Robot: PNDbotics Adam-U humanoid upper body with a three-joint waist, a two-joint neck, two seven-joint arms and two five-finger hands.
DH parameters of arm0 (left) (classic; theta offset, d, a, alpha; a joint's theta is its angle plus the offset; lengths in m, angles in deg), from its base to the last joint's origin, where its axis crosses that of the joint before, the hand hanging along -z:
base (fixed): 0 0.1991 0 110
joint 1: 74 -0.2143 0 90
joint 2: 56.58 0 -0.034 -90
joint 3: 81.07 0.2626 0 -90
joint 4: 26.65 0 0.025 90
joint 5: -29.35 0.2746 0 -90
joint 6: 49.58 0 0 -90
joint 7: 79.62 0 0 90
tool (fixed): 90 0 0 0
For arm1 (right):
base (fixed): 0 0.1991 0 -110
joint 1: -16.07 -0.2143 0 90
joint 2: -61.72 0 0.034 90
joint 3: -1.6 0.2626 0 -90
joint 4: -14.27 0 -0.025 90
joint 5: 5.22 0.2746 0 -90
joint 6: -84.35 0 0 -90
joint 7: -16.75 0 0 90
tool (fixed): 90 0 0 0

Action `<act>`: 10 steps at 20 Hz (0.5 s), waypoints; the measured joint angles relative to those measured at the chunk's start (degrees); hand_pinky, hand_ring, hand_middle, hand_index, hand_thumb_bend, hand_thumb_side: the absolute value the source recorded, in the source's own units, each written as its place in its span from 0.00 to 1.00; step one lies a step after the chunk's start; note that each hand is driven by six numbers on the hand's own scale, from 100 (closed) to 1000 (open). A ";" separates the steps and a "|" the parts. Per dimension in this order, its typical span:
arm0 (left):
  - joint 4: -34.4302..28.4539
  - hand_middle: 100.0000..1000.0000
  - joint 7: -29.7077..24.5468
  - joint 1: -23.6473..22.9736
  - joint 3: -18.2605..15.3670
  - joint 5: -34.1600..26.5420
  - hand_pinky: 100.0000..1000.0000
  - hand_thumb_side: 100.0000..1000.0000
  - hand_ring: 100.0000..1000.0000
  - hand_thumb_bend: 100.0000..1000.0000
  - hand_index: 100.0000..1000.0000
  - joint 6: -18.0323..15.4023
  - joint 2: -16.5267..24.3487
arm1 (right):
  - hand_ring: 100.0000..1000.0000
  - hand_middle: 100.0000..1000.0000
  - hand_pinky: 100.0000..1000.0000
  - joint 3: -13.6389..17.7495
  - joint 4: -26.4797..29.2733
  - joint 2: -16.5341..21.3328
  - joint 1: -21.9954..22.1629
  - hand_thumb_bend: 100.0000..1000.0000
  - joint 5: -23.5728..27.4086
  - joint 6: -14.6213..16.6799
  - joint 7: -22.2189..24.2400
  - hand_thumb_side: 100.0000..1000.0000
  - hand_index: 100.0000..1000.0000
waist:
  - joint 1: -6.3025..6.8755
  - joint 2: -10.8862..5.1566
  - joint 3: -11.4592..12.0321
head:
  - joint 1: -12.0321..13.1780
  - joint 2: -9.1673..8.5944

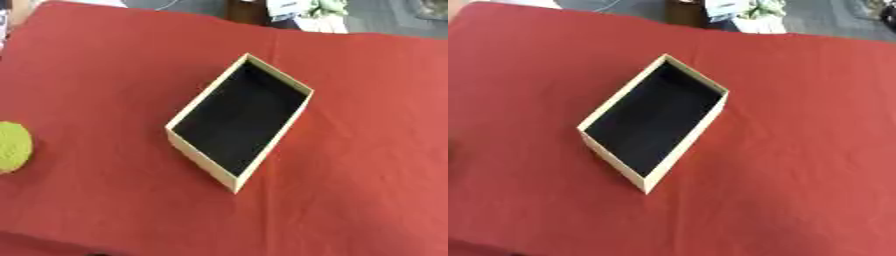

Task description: Pick up objects on the table and place them in the box.

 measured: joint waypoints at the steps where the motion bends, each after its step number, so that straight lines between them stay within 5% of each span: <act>1: 0.00 0.73 0.03 -0.01 -0.01 0.00 0.53 0.75 0.66 0.00 0.82 0.00 0.00 | 0.86 0.87 0.80 0.00 0.00 0.00 -0.02 0.00 0.00 0.00 0.00 0.78 0.83 | 0.01 0.00 0.01 | 0.13 -0.01; 10: 0.43 0.72 0.93 -2.91 -3.42 1.73 0.54 0.73 0.66 0.00 0.82 4.17 1.92 | 0.86 0.87 0.80 0.00 0.00 0.02 -0.13 0.00 0.00 0.00 -0.01 0.78 0.83 | 0.35 -0.01 0.45 | -0.07 -0.02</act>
